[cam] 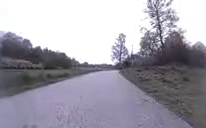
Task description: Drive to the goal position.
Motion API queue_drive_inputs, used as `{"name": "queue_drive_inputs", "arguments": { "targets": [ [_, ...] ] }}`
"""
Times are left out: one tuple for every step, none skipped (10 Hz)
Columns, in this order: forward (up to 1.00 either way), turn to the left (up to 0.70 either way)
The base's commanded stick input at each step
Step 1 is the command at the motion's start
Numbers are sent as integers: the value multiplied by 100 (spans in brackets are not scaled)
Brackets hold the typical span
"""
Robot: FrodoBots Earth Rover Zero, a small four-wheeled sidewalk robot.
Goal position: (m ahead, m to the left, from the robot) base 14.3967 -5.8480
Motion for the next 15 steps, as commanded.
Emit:
{"name": "queue_drive_inputs", "arguments": {
  "targets": [
    [100, 0],
    [100, 0],
    [100, -40],
    [100, -40],
    [100, -40],
    [100, -40],
    [100, 0],
    [100, 0],
    [100, 0],
    [100, 0],
    [100, 0],
    [100, 0],
    [100, 0],
    [100, 0],
    [100, 0]
  ]
}}
